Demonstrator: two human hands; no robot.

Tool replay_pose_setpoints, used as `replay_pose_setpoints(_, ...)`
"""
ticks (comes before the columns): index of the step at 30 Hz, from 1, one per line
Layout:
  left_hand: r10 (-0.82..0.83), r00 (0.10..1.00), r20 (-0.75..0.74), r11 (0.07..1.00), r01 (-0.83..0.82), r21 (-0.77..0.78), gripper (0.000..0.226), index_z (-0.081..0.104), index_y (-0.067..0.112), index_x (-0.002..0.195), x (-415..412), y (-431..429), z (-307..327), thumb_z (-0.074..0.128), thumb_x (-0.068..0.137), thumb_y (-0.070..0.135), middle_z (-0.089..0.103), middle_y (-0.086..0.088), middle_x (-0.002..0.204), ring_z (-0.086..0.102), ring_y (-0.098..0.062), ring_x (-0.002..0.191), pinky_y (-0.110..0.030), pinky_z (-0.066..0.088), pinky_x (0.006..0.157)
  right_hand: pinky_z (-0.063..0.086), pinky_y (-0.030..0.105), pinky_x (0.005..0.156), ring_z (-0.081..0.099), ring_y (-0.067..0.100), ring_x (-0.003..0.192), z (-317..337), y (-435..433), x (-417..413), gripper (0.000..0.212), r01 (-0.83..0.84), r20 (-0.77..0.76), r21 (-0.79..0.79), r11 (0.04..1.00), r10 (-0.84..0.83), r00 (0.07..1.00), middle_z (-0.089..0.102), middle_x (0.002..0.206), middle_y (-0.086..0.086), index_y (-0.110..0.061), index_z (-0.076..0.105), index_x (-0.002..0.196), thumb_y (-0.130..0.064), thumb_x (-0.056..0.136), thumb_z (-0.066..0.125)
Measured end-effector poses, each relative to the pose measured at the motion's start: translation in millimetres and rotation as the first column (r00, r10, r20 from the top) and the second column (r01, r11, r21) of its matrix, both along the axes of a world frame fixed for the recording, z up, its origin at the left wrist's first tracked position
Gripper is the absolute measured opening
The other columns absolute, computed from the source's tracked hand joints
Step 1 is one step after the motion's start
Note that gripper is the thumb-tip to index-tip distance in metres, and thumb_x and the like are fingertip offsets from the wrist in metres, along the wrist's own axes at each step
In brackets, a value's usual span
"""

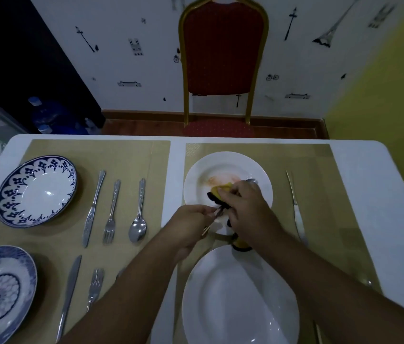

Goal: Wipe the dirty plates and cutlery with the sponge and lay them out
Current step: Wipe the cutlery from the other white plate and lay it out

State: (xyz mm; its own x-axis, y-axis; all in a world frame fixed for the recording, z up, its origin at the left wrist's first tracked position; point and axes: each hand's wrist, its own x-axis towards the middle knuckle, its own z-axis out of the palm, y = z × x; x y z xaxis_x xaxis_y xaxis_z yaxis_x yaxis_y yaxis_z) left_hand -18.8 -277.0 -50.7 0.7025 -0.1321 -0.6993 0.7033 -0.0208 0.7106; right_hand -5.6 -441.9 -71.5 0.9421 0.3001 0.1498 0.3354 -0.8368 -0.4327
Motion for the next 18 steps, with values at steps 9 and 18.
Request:
replay_pose_setpoints(9,0.026,0.993,-0.113,0.998,-0.019,0.066,0.024,0.067,0.005,0.103,-17,-5,-3,0.044,0.099,-0.001,0.059,-0.006,0.070,0.052,-0.016,0.062,-0.025,0.049,0.059,0.035,0.023,0.080,0.043,0.022,0.105,1,-28,22,0.044,0.332,-0.102,0.121,0.935,-0.321,0.941,0.046,0.107,0.006,-0.013,0.059,0.126,0.002,0.085,0.054)
replay_pose_setpoints(18,0.099,0.980,-0.175,0.994,-0.104,-0.020,0.030,0.066,0.004,0.113,-11,-14,13,0.040,0.105,0.017,0.051,-0.007,0.075,0.041,-0.012,0.053,-0.023,0.034,0.049,0.037,0.021,0.089,0.047,0.022,0.103,13,-9,-8,0.051,0.164,0.046,0.219,0.962,-0.178,0.983,0.053,0.110,0.003,-0.014,0.059,0.128,0.003,0.080,0.052)
